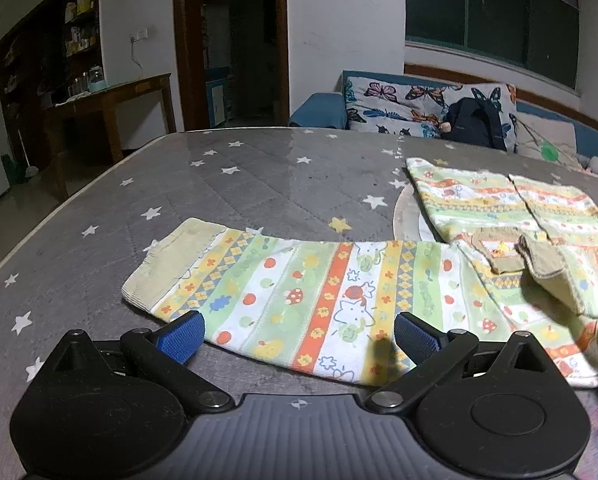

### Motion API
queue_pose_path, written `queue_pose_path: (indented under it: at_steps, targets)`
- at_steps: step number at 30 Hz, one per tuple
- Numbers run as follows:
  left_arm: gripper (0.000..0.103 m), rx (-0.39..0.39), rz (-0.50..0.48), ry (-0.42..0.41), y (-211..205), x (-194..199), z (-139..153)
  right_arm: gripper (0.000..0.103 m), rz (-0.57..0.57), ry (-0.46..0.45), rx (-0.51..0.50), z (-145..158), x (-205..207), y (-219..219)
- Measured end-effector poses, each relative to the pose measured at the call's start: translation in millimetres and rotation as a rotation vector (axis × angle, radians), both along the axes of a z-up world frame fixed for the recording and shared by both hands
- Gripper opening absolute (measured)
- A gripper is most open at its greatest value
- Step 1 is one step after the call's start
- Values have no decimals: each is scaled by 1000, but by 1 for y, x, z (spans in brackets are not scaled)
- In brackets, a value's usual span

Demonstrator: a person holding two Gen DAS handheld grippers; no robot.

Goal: Fold clothes

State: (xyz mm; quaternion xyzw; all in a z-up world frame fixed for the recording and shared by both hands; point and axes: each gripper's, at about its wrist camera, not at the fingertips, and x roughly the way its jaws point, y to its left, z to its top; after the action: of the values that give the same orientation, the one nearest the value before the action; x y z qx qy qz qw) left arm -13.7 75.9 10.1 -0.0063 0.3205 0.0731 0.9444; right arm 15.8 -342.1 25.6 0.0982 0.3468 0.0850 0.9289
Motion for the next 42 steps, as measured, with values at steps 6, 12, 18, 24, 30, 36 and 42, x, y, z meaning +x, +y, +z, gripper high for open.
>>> queue_pose_path:
  at_steps: [6,12,18,24,30,36,42]
  targets:
    - [97,7,-2,16,-1,3,-5,37,-5,3,22,-7,-6,-6]
    - [98,2,1,21,0,4,-5,28,8,-1,2,-9,-8,1]
    - [98,2,2,23,1,4,-6,20,3,-13,-27,-6,-10,2]
    - [98,0,1,24,3,4,-6,22,-2,-13,-16,-4,-13,-3]
    - [98,6,2,24,5,3,-5,22,-5,-14,-3,-2,-17,-8]
    - [97,-3,9,7,12,-1,0,24,-8,-14,-1,-2,-16,-6]
    - [98,-15,43,-33,24,-9,9,29,-9,-11,-1,-4,-16,-6]
